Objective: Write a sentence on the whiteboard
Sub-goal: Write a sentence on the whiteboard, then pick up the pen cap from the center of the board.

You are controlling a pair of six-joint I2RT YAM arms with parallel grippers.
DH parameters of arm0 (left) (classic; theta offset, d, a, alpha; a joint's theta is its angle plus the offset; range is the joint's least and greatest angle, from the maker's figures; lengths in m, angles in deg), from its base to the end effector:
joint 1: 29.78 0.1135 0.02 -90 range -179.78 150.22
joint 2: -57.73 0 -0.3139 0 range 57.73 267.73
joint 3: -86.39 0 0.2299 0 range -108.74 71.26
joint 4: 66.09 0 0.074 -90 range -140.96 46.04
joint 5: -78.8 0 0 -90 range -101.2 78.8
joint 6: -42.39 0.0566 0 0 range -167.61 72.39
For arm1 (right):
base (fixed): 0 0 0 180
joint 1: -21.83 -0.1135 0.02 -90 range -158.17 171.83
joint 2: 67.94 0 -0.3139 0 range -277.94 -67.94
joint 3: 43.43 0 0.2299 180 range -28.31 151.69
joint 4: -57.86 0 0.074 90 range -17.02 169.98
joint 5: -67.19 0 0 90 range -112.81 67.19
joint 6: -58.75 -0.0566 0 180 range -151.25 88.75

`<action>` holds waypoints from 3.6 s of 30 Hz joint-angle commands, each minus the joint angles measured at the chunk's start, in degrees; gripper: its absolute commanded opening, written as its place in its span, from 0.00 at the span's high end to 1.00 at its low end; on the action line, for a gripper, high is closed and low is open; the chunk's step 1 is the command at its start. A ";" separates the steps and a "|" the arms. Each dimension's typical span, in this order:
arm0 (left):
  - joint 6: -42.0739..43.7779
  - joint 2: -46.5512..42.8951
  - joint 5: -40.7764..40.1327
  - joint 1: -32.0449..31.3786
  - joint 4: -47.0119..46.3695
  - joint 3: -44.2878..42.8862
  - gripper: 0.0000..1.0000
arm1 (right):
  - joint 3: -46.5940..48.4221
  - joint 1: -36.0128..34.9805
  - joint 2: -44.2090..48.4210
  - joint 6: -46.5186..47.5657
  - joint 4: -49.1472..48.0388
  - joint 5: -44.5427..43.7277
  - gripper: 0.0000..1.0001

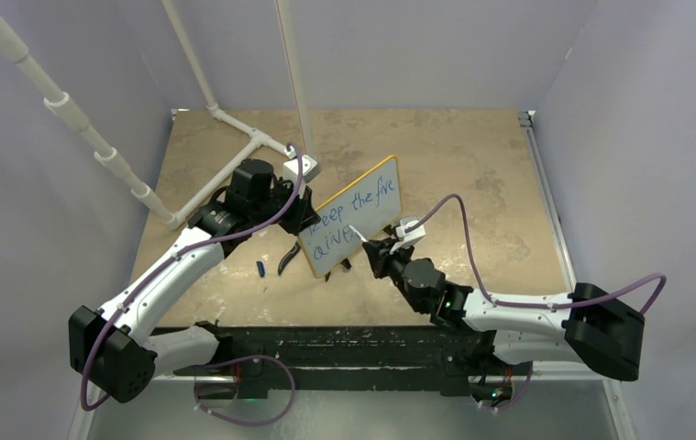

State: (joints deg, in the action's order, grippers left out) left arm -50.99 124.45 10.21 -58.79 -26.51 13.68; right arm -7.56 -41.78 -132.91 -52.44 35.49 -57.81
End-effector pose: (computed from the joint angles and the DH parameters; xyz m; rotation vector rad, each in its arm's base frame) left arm 0.1912 -0.1297 0.3557 0.7023 2.0864 -0.7252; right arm 0.1214 0.1715 0.2720 -0.1647 1.6946 0.6010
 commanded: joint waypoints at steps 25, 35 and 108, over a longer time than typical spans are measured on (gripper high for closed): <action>0.74 -1.33 -0.94 0.16 -0.59 -0.25 1.00 | 1.73 0.16 -2.54 -1.86 0.85 -1.22 1.00; 0.73 -1.41 -1.09 0.18 -0.51 -0.34 1.00 | 1.25 0.16 -1.79 -2.28 1.14 -0.77 1.00; -20.84 -13.98 -41.11 1.45 6.47 -3.38 0.14 | 2.50 1.92 31.91 -1.09 19.21 3.73 1.00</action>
State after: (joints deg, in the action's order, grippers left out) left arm -63.43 112.58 -16.13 -58.60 -24.18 9.44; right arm -8.78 -40.03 -101.56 -56.42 54.39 -54.79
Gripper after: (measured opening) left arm 0.832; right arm 0.115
